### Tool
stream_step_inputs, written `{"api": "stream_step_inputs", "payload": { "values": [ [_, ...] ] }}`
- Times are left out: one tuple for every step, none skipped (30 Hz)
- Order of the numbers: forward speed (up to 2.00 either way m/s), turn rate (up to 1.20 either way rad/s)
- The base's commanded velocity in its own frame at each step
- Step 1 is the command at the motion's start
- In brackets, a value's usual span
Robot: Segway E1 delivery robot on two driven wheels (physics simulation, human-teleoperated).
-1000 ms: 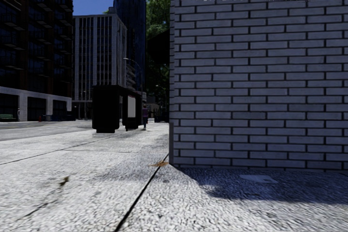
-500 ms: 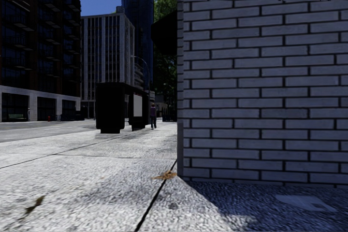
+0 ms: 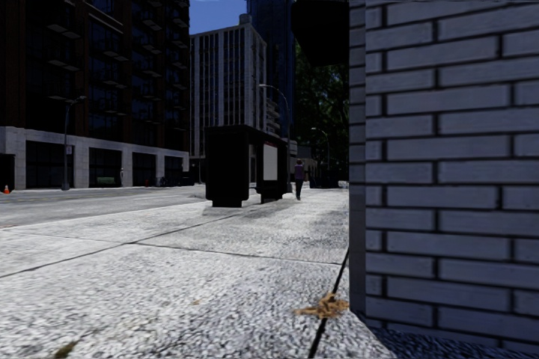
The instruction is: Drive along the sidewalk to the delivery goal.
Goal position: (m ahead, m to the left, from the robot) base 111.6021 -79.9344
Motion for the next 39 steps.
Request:
{"api": "stream_step_inputs", "payload": {
  "values": [
    [1.33,0.56],
    [1.33,0.56],
    [1.33,0.56],
    [1.33,0.56],
    [1.33,0.56],
    [1.33,0.56],
    [1.33,0.56],
    [1.33,0.56],
    [1.33,0.56],
    [1.33,0.56],
    [1.33,0.56],
    [1.33,0.52],
    [1.33,0.52],
    [1.48,0.36],
    [1.77,0.15],
    [2.0,0.04],
    [2.0,0.04],
    [2.0,0.0],
    [2.0,0.0],
    [2.0,0.0],
    [2.0,0.0],
    [2.0,-0.42],
    [2.0,-0.54],
    [2.0,-0.54],
    [2.0,-0.57],
    [2.0,-0.58],
    [2.0,-0.59],
    [2.0,-0.59],
    [2.0,-0.59],
    [2.0,-0.59],
    [2.0,-0.59],
    [2.0,-0.59],
    [2.0,-0.59],
    [2.0,-0.59],
    [2.0,-0.59],
    [2.0,-0.6],
    [2.0,-0.6],
    [2.0,-0.65],
    [2.0,-0.68]
  ]
}}
